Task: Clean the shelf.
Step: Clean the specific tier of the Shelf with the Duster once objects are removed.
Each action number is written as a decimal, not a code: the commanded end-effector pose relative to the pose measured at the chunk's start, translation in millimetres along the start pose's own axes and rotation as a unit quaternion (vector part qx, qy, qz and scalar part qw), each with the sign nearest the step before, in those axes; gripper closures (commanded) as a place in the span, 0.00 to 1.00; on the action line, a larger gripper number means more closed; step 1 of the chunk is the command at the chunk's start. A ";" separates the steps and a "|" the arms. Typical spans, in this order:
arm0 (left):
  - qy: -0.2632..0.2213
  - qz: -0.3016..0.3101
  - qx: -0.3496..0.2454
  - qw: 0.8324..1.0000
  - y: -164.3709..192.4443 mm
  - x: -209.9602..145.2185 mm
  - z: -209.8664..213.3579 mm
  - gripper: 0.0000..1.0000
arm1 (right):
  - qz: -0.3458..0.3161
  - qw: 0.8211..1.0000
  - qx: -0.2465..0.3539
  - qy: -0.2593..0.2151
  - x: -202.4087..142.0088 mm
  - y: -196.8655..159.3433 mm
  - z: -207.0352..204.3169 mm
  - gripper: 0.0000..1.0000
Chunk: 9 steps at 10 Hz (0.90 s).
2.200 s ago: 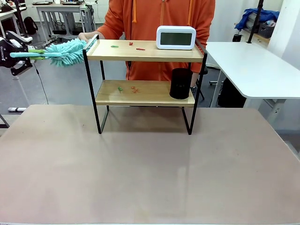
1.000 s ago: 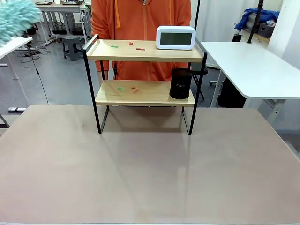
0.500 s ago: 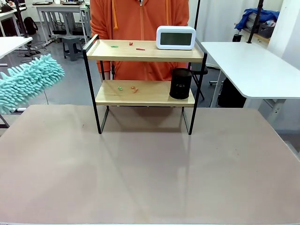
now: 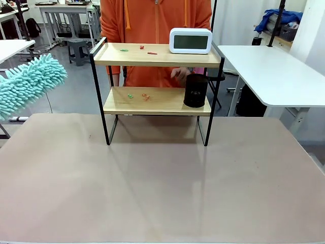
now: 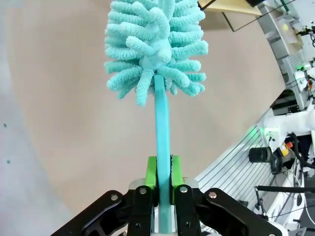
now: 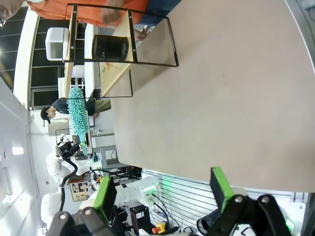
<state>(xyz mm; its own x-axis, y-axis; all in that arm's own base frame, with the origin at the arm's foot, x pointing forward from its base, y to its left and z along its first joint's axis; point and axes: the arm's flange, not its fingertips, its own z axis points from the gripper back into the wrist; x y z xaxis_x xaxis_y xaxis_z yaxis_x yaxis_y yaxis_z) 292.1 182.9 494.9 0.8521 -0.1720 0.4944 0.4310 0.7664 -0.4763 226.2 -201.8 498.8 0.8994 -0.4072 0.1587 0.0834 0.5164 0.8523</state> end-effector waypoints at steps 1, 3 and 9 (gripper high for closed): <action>0.005 -0.007 -0.001 1.000 -0.4 -3.0 -1.8 1.00 | 0.012 1.000 0.009 -0.005 0.8 0.8 -0.9 0.00; 0.005 -0.007 -0.001 1.000 -0.4 -3.0 -1.8 1.00 | 0.012 1.000 0.009 -0.005 0.8 0.8 -0.9 0.00; 0.005 -0.007 -0.001 1.000 -0.4 -3.0 -1.8 1.00 | 0.012 1.000 0.009 -0.005 0.8 0.8 -0.9 0.00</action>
<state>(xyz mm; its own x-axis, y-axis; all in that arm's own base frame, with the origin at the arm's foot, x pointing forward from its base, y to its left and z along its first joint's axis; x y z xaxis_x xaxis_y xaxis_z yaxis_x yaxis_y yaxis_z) 292.3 180.9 493.8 0.8518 -0.1822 0.4912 0.4371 0.7640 -0.4747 226.2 -201.8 498.8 0.8995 -0.4070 0.1591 0.0830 0.5166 0.8522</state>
